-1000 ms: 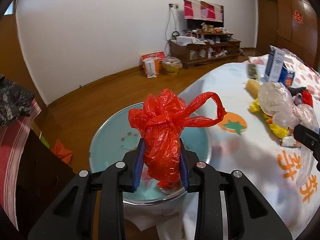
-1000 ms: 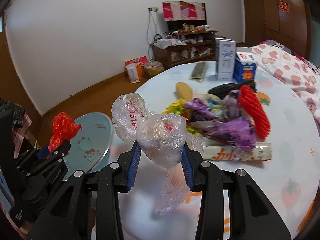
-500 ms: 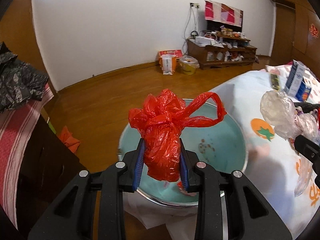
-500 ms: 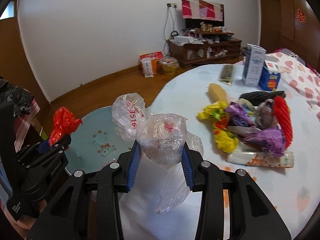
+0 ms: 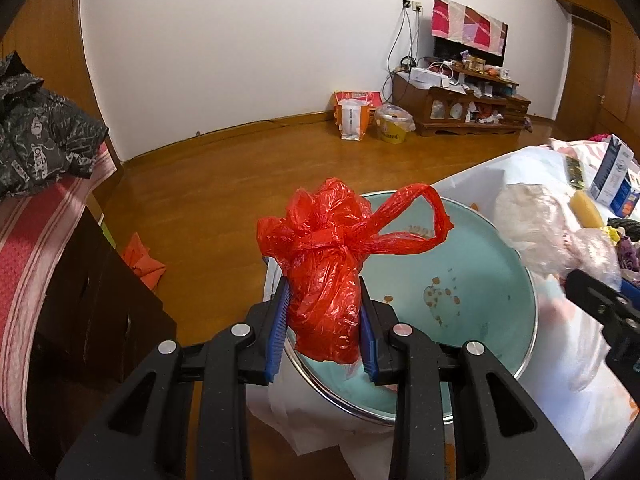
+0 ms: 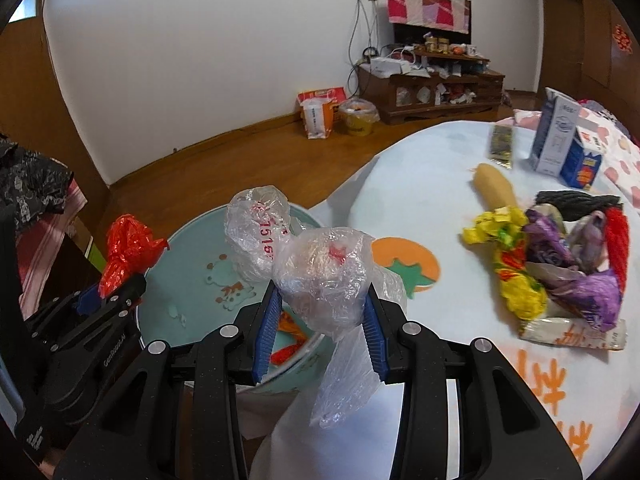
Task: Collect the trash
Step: 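Move the red bag over the bin and open the left tool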
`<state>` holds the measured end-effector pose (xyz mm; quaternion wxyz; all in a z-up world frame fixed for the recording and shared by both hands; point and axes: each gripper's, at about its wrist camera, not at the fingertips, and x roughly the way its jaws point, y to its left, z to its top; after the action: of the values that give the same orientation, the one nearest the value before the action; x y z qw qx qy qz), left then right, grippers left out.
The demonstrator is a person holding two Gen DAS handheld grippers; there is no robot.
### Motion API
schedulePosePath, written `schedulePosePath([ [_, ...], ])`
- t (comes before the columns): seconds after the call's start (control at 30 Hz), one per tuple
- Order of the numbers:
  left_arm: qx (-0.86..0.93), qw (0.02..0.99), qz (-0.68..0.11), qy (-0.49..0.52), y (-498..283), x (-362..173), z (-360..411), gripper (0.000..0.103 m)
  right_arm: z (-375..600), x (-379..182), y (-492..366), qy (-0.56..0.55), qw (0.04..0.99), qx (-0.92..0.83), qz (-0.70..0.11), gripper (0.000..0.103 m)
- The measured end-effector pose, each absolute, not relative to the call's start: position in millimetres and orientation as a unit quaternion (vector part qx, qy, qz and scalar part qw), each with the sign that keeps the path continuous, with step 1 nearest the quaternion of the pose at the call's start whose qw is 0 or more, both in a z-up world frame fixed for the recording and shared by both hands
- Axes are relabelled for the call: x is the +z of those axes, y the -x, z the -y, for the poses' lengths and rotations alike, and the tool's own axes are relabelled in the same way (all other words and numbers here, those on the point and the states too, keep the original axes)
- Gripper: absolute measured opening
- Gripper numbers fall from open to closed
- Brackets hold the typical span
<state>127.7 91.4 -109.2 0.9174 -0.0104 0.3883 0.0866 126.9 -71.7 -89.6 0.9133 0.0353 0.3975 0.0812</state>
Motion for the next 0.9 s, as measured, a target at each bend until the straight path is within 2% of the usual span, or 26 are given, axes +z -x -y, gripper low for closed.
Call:
schedulePosePath([
  [0.37, 0.076, 0.912, -0.403, 0.009, -134.8, -120.4, -95.5, 0.031, 51.0, -110.2, -154.8, -0.03, 0.9, 0.088, -0.425, 0.04],
  [0.57, 0.073, 0.91, -0.409, 0.008, -138.2, -125.1, -96.5, 0.033, 47.2, -120.0, -161.6, -0.033, 0.892, 0.101, -0.439, 0.046],
  [0.73, 0.077, 0.91, -0.407, 0.01, -137.8, -123.6, -99.4, 0.044, 48.5, -117.5, -161.3, -0.035, 0.891, 0.106, -0.44, 0.053],
  [0.9, 0.085, 0.913, -0.4, 0.008, -134.9, -119.6, -98.7, 0.063, 51.7, -110.4, -157.7, -0.039, 0.895, 0.104, -0.432, 0.061],
])
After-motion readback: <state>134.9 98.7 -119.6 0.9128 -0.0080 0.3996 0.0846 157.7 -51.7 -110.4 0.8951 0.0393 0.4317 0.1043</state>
